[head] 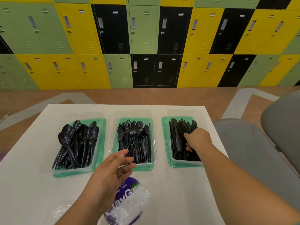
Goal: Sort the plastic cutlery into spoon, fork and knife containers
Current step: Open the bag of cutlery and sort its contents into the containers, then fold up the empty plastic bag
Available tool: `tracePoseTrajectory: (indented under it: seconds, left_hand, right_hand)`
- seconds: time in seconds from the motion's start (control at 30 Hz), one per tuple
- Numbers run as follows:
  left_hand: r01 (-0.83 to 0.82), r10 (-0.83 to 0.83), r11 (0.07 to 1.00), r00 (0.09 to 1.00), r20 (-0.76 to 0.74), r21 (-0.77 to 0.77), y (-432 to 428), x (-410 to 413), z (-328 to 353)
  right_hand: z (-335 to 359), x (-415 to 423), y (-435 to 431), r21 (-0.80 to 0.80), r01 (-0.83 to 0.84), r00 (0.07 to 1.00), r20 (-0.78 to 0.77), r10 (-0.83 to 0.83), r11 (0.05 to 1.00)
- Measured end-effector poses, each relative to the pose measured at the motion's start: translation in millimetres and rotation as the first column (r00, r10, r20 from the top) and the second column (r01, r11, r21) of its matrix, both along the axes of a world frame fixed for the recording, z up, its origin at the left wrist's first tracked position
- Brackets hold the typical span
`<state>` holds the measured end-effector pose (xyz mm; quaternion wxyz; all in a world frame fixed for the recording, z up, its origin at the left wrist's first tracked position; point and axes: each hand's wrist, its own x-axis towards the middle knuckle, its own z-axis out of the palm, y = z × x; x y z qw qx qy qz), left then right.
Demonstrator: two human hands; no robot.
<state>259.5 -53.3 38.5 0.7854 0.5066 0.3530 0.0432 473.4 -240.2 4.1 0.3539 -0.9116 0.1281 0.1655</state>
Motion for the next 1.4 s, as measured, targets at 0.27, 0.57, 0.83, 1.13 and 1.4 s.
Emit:
tracePoseTrajectory:
  seconds: [0.27,0.57,0.83,1.13,1.4]
  left_hand:
    - [-0.008,0.008,1.0,1.0,0.018,0.017,7,-5,1]
    - [-0.018,0.018,0.998,1.0,0.0,0.063,9,-20,2]
    - [-0.011,0.015,0.989,1.0,-0.027,0.144,20,-46,6]
    - [-0.029,0.046,0.913,0.998,-0.031,0.407,53,-109,14]
    - [0.012,0.096,0.806,0.984,-0.151,0.592,81,-174,1]
  right_hand:
    - [7,-2,-5,-0.439,-0.198,0.956,0.111,0.271,0.876]
    - [-1,-27,-9,-0.427,-0.418,0.845,0.141,0.516,0.802]
    - [14,-80,8,-0.12,-0.357,0.823,0.43,0.372,0.927]
    - [0,-187,25,0.001,-0.411,0.897,0.177,0.404,0.912]
    - [-13,-261,21,0.082,-0.285,0.952,-0.092,0.292,0.955]
